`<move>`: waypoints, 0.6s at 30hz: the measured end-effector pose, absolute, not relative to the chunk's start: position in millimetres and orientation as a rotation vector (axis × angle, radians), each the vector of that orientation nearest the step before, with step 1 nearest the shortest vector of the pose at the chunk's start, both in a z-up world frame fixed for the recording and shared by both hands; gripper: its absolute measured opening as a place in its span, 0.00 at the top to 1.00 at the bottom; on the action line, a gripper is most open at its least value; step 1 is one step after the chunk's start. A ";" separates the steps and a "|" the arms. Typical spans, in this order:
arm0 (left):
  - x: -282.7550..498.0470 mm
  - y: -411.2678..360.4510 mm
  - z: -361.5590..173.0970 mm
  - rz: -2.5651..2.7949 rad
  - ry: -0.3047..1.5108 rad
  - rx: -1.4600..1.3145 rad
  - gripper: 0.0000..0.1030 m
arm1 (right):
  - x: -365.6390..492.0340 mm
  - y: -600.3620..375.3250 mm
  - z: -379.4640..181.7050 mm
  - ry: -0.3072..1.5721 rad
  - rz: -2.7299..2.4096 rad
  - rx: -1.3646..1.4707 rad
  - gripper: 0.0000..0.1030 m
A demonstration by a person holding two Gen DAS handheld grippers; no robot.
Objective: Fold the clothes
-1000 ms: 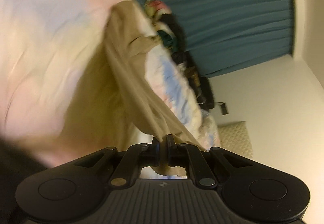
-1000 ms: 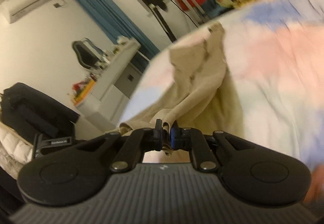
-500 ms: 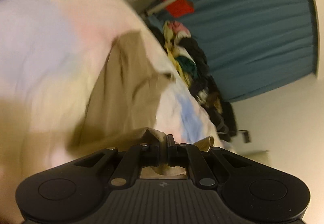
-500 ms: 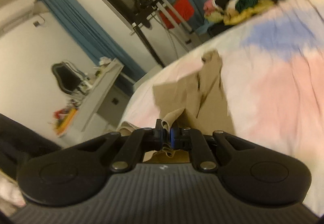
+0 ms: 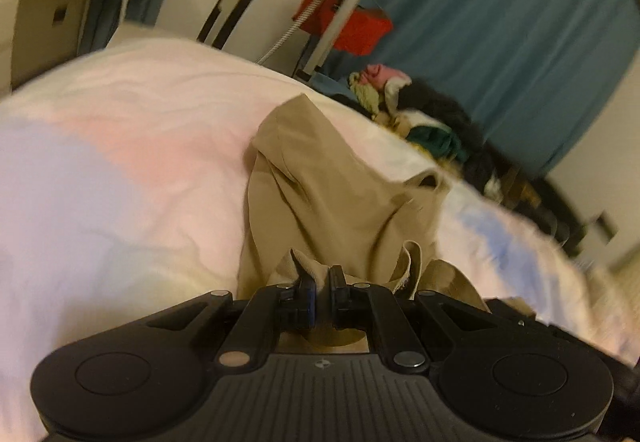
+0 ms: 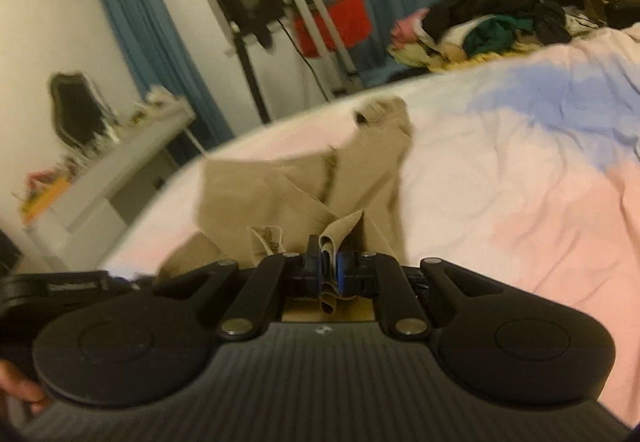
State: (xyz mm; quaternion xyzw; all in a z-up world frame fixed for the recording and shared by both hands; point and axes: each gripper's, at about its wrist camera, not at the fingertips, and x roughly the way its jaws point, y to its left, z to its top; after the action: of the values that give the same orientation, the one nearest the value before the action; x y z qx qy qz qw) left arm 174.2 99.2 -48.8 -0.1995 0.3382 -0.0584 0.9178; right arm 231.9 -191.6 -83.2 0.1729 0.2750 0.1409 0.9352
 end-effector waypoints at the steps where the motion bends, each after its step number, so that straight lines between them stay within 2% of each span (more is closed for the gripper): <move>1: 179.1 94.6 -55.3 -0.115 0.702 -0.384 0.93 | 237.7 -190.4 -90.6 0.573 0.273 0.347 0.90; 6: 198.6 83.0 -85.7 -0.109 0.741 -0.320 0.93 | 254.7 -185.8 -116.5 0.621 0.236 0.317 0.89; 10: 200.0 83.9 -87.5 -0.113 0.746 -0.318 0.90 | 254.5 -185.6 -117.9 0.626 0.235 0.309 0.88; 11: 198.7 83.6 -85.2 -0.115 0.745 -0.311 0.89 | 252.7 -185.6 -115.6 0.625 0.235 0.308 0.87; 12: 196.5 83.2 -82.1 -0.116 0.743 -0.303 0.79 | 250.5 -185.3 -111.8 0.622 0.235 0.301 0.86; 13: 193.4 82.7 -78.4 -0.116 0.739 -0.295 0.71 | 247.1 -184.4 -107.1 0.618 0.233 0.289 0.81; 14: 189.6 82.1 -74.0 -0.114 0.733 -0.287 0.54 | 243.0 -184.0 -102.2 0.612 0.233 0.280 0.72; 15: 184.1 81.1 -68.8 -0.112 0.719 -0.276 0.43 | 238.8 -183.6 -97.2 0.605 0.233 0.271 0.63; 16: 176.9 79.5 -62.3 -0.113 0.700 -0.261 0.39 | 232.2 -184.1 -91.3 0.586 0.235 0.275 0.42; 17: 169.4 77.2 -55.5 -0.117 0.681 -0.241 0.30 | 224.2 -184.8 -85.2 0.560 0.241 0.284 0.25; 18: 162.3 74.6 -49.2 -0.120 0.662 -0.220 0.20 | 218.3 -184.8 -79.9 0.537 0.247 0.288 0.22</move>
State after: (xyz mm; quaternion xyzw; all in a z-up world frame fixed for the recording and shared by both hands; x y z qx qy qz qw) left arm 162.3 74.6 -49.2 -0.1079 0.3242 -0.0588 0.9380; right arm 218.3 -184.8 -79.9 0.1413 0.2638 0.1212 0.9464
